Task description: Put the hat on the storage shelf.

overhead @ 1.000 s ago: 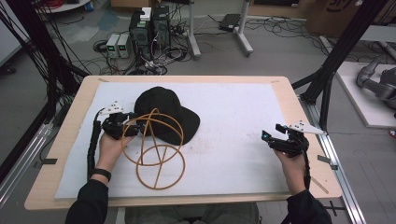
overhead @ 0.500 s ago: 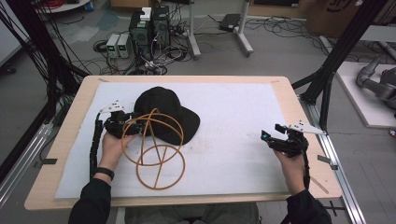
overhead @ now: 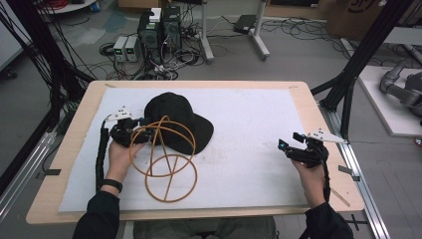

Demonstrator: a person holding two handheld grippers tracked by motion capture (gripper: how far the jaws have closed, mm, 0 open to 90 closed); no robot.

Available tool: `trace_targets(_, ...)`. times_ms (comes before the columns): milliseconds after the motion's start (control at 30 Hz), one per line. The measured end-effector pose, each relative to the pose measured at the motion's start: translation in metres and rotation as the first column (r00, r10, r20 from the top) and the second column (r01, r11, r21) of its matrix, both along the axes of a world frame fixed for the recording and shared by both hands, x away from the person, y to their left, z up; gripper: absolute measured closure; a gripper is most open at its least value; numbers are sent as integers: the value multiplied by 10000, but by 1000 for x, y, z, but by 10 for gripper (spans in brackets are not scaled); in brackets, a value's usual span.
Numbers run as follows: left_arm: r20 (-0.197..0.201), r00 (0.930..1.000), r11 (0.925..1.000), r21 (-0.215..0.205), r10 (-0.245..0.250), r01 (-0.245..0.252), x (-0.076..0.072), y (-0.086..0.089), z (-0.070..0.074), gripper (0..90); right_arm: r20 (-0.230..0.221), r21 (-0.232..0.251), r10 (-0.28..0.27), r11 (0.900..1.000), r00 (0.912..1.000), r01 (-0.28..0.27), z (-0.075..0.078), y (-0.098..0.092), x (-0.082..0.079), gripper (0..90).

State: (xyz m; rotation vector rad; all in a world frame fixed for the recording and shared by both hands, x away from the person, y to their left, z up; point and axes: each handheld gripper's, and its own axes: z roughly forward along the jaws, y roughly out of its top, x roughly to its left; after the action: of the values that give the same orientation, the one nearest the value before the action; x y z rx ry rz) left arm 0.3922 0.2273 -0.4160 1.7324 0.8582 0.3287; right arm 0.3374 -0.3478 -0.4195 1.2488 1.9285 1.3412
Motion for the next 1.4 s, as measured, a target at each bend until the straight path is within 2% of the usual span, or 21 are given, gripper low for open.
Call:
trace_targets(67,384,9993,10000,2,-35,35,-3,-2,4,337,29,-4,8,10000,10000,-8,0,1,0,276)
trace_targets(167,509,9985,9997,-83,-211,215,-3,-6,6,351,49,-20,30,10000,10000,-30,1,1,-1,277)
trace_targets(200,430,9990,9997,254,-85,74,-2,-9,5,355,11,20,29,10000,10000,-29,1,1,-1,276)
trace_targets(233,253,9997,9994,346,-3,-6,0,-9,3,340,20,16,26,10000,10000,-26,0,1,0,277)
trace_targets(267,-36,10000,9996,263,-34,35,3,-10,-1,315,-20,37,31,10000,10000,-31,0,2,0,277)
trace_targets(300,-36,10000,9996,263,-34,35,3,-10,-1,309,-19,34,32,10000,10000,-32,0,2,0,277)
trace_targets(333,-253,9997,9989,476,15,-3,5,-11,-4,287,0,32,45,10000,10000,-45,0,2,-1,277)
trace_targets(367,-283,9995,9982,589,137,-120,6,-11,-5,260,15,14,59,10000,10000,-59,0,2,-1,277)
trace_targets(400,-320,9995,9996,272,33,-25,7,-11,-6,265,12,21,61,10000,10000,-62,1,2,-1,277)
trace_targets(500,-166,9997,9997,176,-166,169,8,-13,-7,278,-42,45,56,10000,10000,-56,-1,1,0,277)
trace_targets(600,-262,9995,9998,-39,-200,199,9,-12,-8,279,-73,71,85,9999,9999,-85,-1,1,1,277)
trace_targets(667,-345,9992,9997,-101,-224,221,10,-10,-10,321,-56,62,70,10000,10000,-70,-1,2,0,277)
trace_targets(733,-454,9982,9989,-260,-399,388,12,-9,-12,406,-53,63,66,10000,10000,-66,-1,2,0,277)
trace_targets(900,-380,9980,9987,-127,-503,499,13,-11,-13,589,-85,66,104,9999,9999,-104,-1,3,1,277)
trace_targets(1000,-464,9966,9976,16,-688,689,12,-11,-14,710,-63,62,129,9999,9999,-129,0,4,1,278)
trace_targets(1133,-500,9957,9969,-99,-781,777,12,-11,-14,777,-96,54,140,9999,9999,-139,-1,3,1,279)
trace_targets(1200,-452,9948,9953,-344,-916,901,12,-11,-12,817,-88,42,129,9999,9999,-129,-1,3,1,280)
trace_targets(1400,-287,9933,9926,-506,-1117,1102,10,-9,-9,848,-138,59,122,9999,9998,-121,-1,2,1,280)
